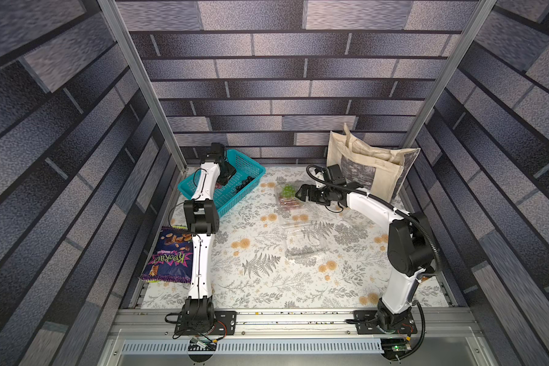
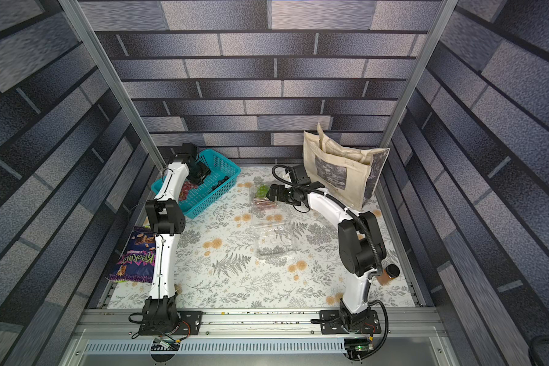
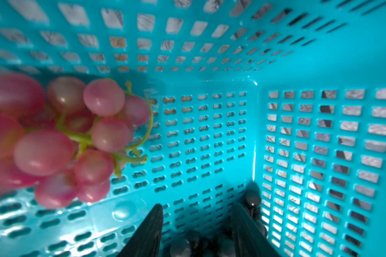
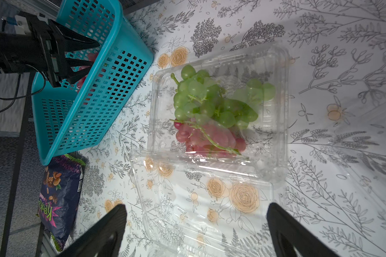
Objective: Pack grapes into containers
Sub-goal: Pick up the grape from the basket.
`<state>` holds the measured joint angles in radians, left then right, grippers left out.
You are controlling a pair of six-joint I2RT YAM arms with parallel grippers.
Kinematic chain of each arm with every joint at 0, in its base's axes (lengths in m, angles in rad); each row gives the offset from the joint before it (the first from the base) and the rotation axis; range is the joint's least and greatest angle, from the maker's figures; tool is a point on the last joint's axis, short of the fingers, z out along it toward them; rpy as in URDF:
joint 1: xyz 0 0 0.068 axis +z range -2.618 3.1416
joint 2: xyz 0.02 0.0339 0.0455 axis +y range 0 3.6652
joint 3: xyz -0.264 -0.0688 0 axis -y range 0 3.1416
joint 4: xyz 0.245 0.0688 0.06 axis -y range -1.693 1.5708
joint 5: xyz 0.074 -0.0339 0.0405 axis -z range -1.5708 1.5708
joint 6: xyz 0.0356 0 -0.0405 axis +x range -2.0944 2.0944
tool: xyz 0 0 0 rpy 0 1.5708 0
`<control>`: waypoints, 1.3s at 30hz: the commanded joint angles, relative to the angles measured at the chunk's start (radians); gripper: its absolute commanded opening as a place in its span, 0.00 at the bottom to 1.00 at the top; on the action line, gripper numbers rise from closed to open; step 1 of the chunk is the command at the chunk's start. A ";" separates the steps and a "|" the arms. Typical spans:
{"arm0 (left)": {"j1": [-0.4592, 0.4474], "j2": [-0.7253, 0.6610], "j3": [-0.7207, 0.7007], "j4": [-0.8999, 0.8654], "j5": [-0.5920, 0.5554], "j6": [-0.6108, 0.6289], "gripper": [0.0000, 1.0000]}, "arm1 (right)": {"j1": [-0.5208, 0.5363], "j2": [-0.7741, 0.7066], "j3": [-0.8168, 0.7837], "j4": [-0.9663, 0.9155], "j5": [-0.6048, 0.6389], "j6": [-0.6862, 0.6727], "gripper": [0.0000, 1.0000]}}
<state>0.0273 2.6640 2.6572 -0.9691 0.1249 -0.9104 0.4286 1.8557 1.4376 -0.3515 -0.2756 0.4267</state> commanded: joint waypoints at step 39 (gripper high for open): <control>-0.076 -0.029 -0.025 -0.117 -0.457 -0.648 0.47 | -0.050 -0.103 -0.118 0.091 -0.037 0.000 1.00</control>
<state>-0.0628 2.6148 2.6247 -1.0382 -0.3161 -1.5608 0.3893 1.7920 1.3407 -0.2852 -0.3019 0.4263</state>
